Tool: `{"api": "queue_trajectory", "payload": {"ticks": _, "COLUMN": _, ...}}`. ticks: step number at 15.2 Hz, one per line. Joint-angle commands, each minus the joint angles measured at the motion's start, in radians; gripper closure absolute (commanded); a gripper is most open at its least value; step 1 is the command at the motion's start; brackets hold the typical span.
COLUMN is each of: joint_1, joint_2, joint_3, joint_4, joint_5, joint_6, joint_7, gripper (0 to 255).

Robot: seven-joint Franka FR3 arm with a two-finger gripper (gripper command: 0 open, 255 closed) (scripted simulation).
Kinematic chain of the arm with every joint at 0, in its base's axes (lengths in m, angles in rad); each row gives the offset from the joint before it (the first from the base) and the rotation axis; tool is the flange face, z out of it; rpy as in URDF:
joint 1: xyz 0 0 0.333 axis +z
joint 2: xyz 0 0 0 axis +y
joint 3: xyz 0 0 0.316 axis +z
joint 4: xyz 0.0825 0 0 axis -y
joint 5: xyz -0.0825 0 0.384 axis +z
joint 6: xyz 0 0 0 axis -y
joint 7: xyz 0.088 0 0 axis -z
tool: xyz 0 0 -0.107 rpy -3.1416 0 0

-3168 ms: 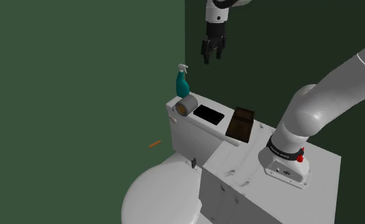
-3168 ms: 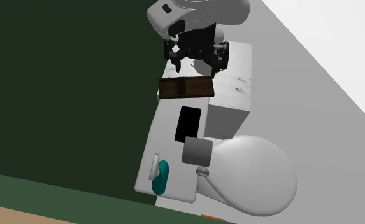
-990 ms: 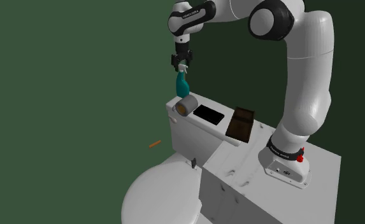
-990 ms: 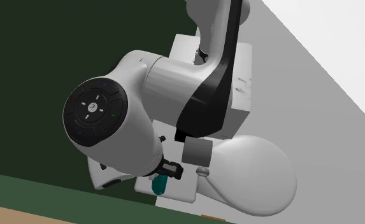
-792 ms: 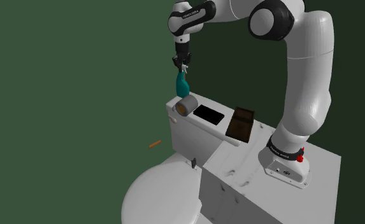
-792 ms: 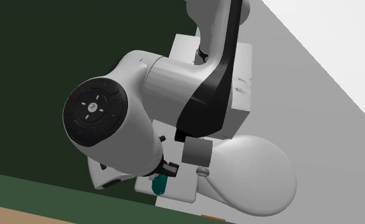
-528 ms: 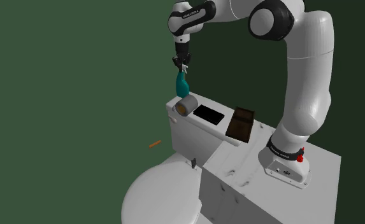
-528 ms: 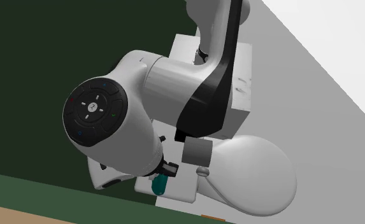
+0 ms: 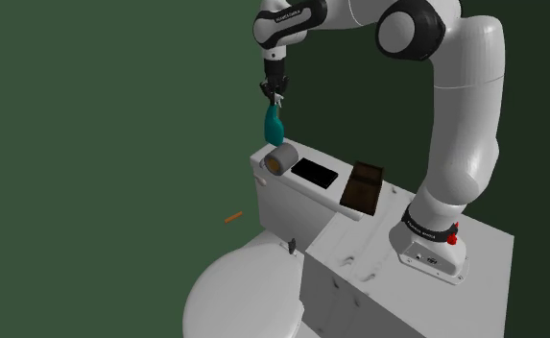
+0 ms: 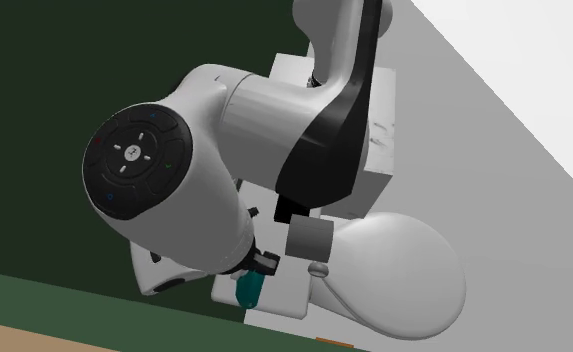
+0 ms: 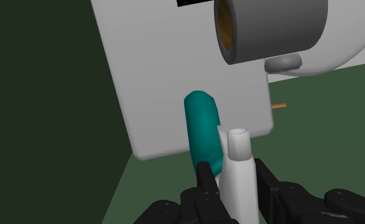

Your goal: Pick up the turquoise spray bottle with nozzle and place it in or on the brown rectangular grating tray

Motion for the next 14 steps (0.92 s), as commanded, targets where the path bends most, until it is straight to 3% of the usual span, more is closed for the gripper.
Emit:
{"api": "queue_trajectory", "payload": {"ticks": 1, "joint_1": 0.000, "joint_2": -0.002, "joint_3": 0.000, "joint_4": 0.023, "joint_5": -0.001, "joint_6": -0.025, "joint_7": 0.002, "gripper": 255}}
{"api": "queue_trajectory", "payload": {"ticks": 14, "joint_1": -0.004, "joint_2": -0.006, "joint_3": -0.002, "joint_4": 0.192, "joint_5": -0.003, "joint_6": -0.198, "joint_7": 0.009, "gripper": 255}}
